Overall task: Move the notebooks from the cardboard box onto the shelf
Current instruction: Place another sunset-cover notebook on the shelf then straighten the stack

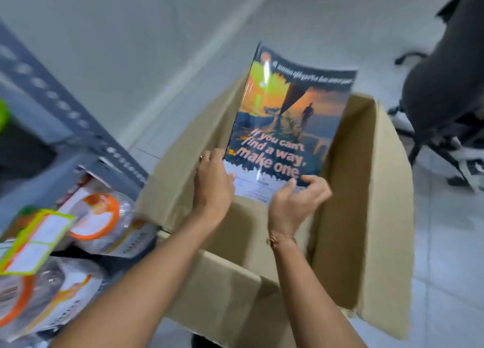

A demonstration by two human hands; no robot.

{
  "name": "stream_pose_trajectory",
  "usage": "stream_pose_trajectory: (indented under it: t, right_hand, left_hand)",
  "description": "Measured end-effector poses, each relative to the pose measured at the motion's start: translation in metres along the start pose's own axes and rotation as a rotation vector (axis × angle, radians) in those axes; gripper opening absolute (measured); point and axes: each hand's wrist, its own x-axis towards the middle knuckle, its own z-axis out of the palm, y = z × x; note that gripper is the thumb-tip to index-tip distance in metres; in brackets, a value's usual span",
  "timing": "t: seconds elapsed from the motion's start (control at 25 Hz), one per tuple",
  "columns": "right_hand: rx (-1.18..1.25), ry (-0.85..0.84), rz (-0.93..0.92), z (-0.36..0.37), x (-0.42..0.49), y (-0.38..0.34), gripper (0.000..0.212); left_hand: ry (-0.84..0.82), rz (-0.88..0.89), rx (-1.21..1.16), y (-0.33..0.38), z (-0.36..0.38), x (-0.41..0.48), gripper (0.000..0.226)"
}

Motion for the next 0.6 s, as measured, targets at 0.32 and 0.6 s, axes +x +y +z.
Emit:
stream_pose_trajectory:
  t: [0.32, 0.6]
  right_hand:
    - [0.79, -0.037, -0.435, -0.02, -0.093, -0.281, 0.029]
    - [1.013, -0.349, -0.754, 0.0, -0.173, -0.468, 0.025]
  left_hand:
    - [0.995, 0.306, 0.058, -0.007, -0.308, -0.098, 0.052]
    - [1.221, -0.083, 0.187, -0.014, -0.482, -0.13, 0.06]
